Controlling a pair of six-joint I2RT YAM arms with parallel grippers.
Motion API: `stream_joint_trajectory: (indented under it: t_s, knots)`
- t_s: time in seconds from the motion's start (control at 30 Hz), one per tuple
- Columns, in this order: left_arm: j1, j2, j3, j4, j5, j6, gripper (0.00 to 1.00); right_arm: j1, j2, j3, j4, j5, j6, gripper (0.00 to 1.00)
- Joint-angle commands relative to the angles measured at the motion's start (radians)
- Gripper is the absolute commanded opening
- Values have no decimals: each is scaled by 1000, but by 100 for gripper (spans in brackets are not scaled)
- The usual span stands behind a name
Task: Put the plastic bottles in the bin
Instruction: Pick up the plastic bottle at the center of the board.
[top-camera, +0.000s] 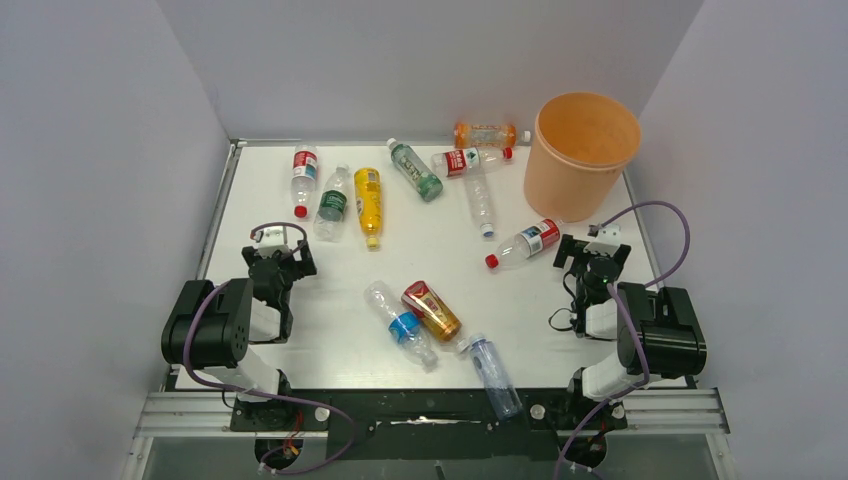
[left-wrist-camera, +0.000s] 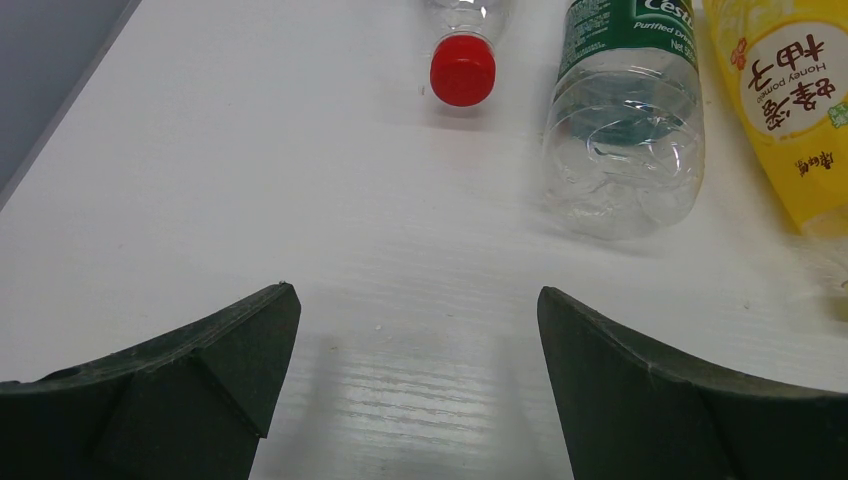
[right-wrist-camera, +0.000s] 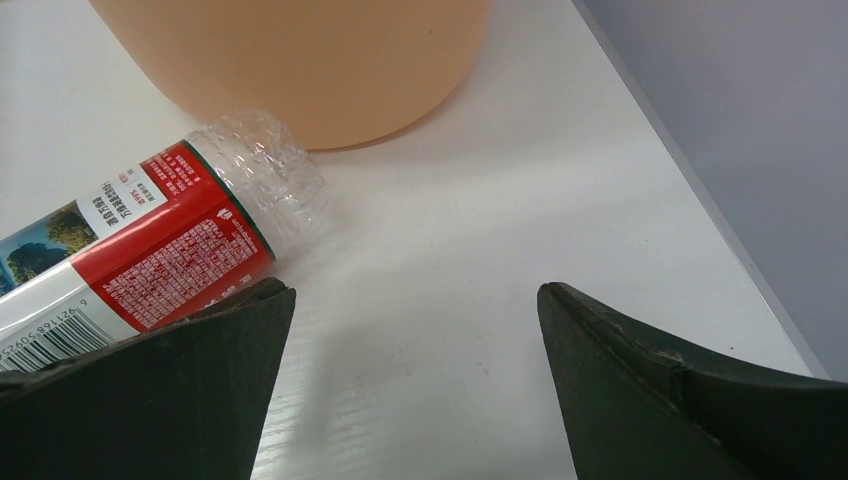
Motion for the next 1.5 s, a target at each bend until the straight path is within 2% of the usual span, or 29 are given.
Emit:
stream_joint_trajectory:
  t_s: [0.0, 0.17, 0.37, 0.47, 0.63, 0.77, 0.87, 0.93, 1.0, 1.13, 1.2, 1.27, 1.37, 1.4, 1.47]
  knots:
    - [-6, -19, 5, 89, -4, 19, 91, -6, -16, 16, 72, 14, -5, 98]
    - [-28, -119, 12, -8, -20, 37, 91, 18, -152, 47, -95, 19, -28, 98]
    - [-60, -315, 66, -252, -2, 53, 91, 80, -303, 70, -229, 16, -69, 98]
    - [-76, -428, 94, -367, 23, 39, 91, 101, -418, 100, -364, 2, -58, 98]
    - [-110, -598, 158, -578, 36, -77, 91, 107, -577, 252, -750, 38, 64, 98]
    - [-120, -665, 275, -790, 63, -205, 91, 113, -583, 448, -1162, -47, 109, 98]
    - [-127, -692, 355, -942, 72, -249, 91, 124, -600, 499, -1301, -109, 175, 98]
    - [-128, -708, 407, -1039, 108, -370, 91, 130, -635, 501, -1352, -184, 182, 98]
    - [-128, -726, 441, -1103, 165, -424, 91, 143, -678, 489, -1380, -178, 219, 98]
    - [-127, -773, 443, -1106, 324, -553, 91, 144, -694, 515, -1473, -180, 309, 98]
    - [-124, -788, 443, -1071, 467, -569, 91, 145, -681, 545, -1522, -219, 315, 98]
    - [-124, -800, 435, -1033, 541, -639, 91, 144, -695, 534, -1525, -234, 341, 98]
    - [-121, -830, 350, -847, 559, -667, 91, 140, -744, 499, -1524, -204, 387, 98]
    - [-121, -840, 311, -781, 661, -812, 91, 137, -753, 490, -1517, -217, 388, 98]
    - [-115, -871, 226, -672, 682, -955, 91, 135, -748, 492, -1515, -237, 388, 98]
